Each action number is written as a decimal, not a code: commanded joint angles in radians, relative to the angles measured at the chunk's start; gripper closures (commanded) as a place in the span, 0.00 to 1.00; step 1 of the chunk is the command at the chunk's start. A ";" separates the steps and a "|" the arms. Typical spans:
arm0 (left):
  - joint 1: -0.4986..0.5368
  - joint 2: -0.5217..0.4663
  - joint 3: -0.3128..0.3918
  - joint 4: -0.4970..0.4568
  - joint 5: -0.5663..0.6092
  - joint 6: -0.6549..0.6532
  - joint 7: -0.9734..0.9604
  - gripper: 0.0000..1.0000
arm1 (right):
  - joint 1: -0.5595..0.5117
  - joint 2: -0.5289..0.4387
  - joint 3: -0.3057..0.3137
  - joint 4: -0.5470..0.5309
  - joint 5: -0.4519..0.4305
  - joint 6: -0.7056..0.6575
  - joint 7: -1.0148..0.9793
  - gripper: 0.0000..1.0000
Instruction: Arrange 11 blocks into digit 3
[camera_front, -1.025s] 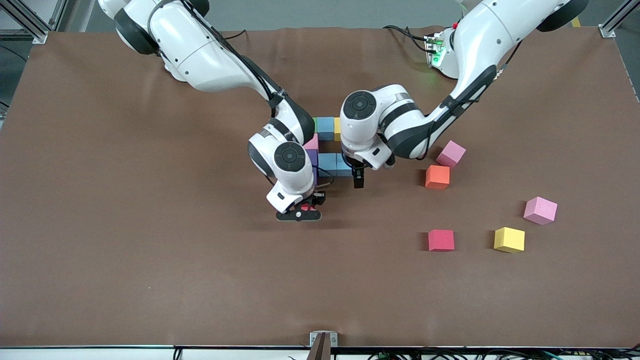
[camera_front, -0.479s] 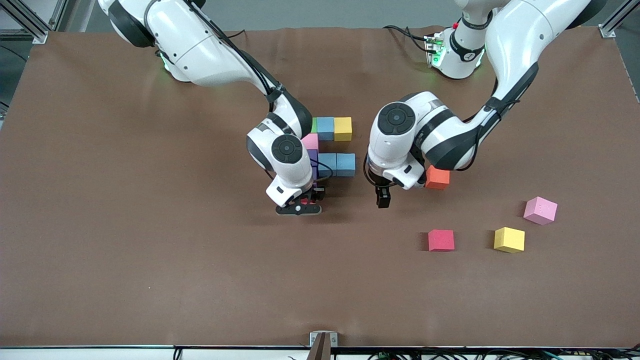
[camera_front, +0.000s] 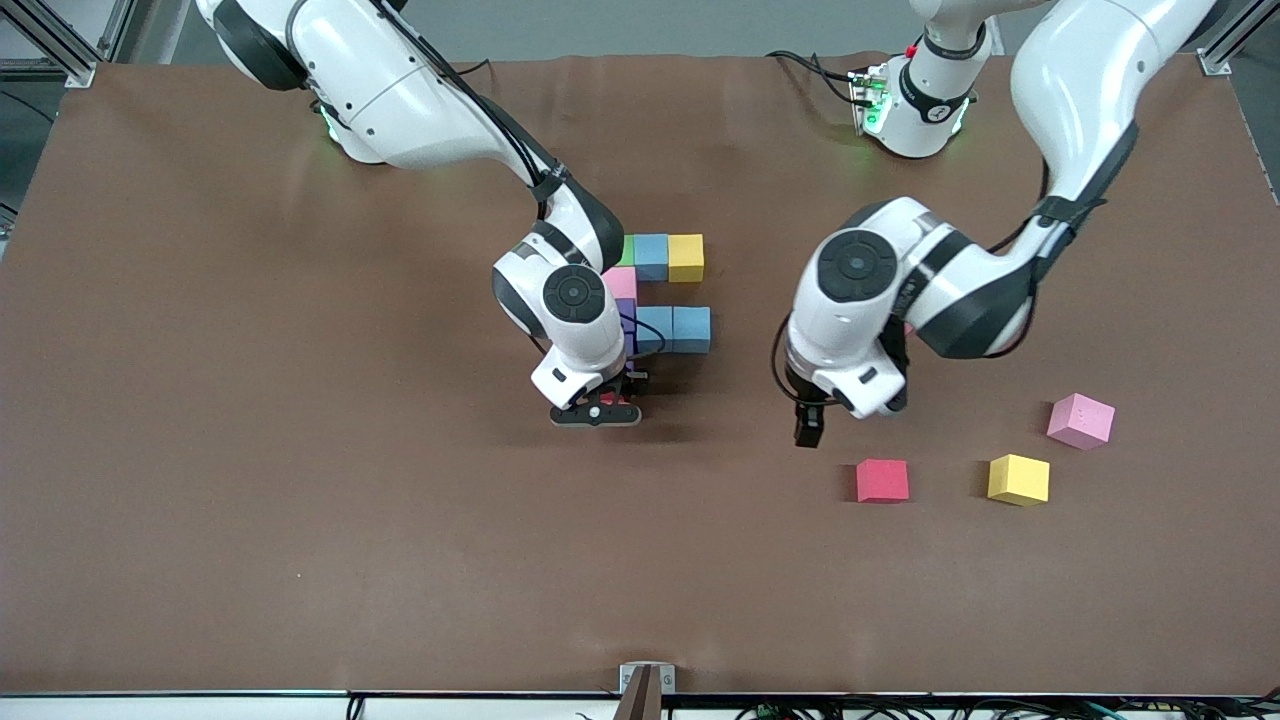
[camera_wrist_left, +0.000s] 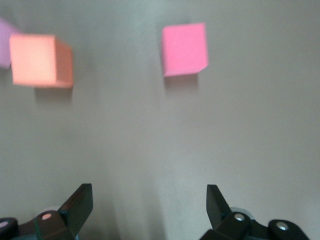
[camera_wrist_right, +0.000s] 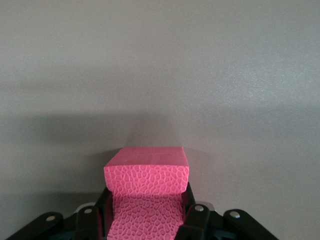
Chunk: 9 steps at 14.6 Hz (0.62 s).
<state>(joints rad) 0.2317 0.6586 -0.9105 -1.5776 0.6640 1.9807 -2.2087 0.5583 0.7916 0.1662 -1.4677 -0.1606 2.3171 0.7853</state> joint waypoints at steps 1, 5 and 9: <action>0.041 0.016 -0.010 0.043 -0.033 -0.029 0.227 0.00 | 0.002 -0.023 0.006 -0.066 0.018 -0.001 0.028 0.99; 0.069 0.035 0.037 0.091 -0.040 -0.033 0.496 0.00 | 0.002 -0.023 0.021 -0.066 0.019 -0.010 0.045 0.99; 0.064 0.079 0.119 0.142 -0.038 -0.025 0.856 0.00 | 0.003 -0.023 0.024 -0.066 0.018 -0.012 0.064 0.99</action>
<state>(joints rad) 0.3102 0.7024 -0.8215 -1.4913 0.6356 1.9752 -1.5316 0.5583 0.7869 0.1779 -1.4748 -0.1606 2.3049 0.8231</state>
